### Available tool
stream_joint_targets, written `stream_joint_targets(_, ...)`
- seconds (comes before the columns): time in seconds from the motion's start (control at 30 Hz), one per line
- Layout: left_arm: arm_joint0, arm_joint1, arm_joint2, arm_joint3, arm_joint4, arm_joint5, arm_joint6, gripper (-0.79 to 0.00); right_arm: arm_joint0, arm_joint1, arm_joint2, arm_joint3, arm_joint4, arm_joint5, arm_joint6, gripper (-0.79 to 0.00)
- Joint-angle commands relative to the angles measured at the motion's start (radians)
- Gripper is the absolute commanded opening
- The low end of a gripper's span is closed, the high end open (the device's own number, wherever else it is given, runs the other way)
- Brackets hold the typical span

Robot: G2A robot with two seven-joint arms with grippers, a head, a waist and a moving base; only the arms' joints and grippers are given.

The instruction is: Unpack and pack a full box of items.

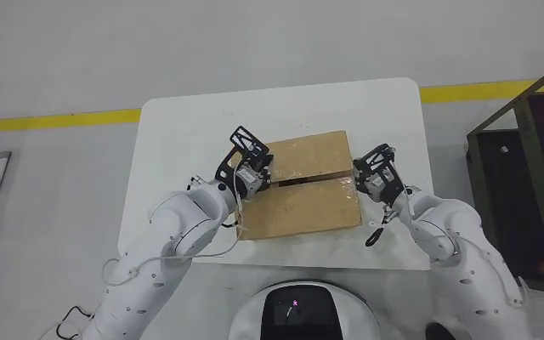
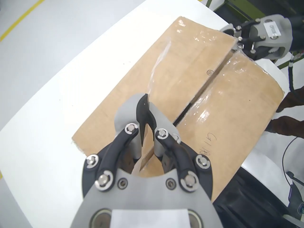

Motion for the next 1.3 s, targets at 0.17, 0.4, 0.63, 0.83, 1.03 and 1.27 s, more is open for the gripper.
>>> stream_joint_targets(0.17, 0.028, 0.002, -0.061, -0.037, 0.019, 0.079, 0.039, -0.785, 0.001, -0.002, -0.009, 0.004, 0.009, 0.006, 0.007, -0.785)
stream_joint_targets(0.4, 0.068, 0.003, -0.089, -0.066, 0.046, 0.116, 0.059, -0.785, 0.010, -0.005, -0.021, 0.006, 0.017, 0.010, 0.012, -0.785)
stream_joint_targets(0.63, 0.097, -0.002, -0.040, -0.081, 0.042, 0.074, 0.046, -0.785, 0.016, -0.008, -0.034, 0.003, 0.021, 0.014, 0.019, -0.785)
stream_joint_targets(0.83, 0.078, -0.011, 0.021, -0.048, 0.052, 0.051, 0.034, -0.773, 0.021, -0.010, -0.041, 0.005, 0.020, 0.021, 0.024, -0.785)
stream_joint_targets(1.03, 0.062, -0.018, 0.053, -0.020, 0.062, 0.033, 0.017, -0.785, 0.029, -0.012, -0.045, 0.016, 0.017, 0.040, 0.045, -0.785)
stream_joint_targets(1.27, 0.073, -0.019, 0.059, -0.034, 0.048, 0.002, -0.015, -0.662, 0.040, -0.015, -0.056, 0.029, 0.020, 0.045, 0.049, -0.785)
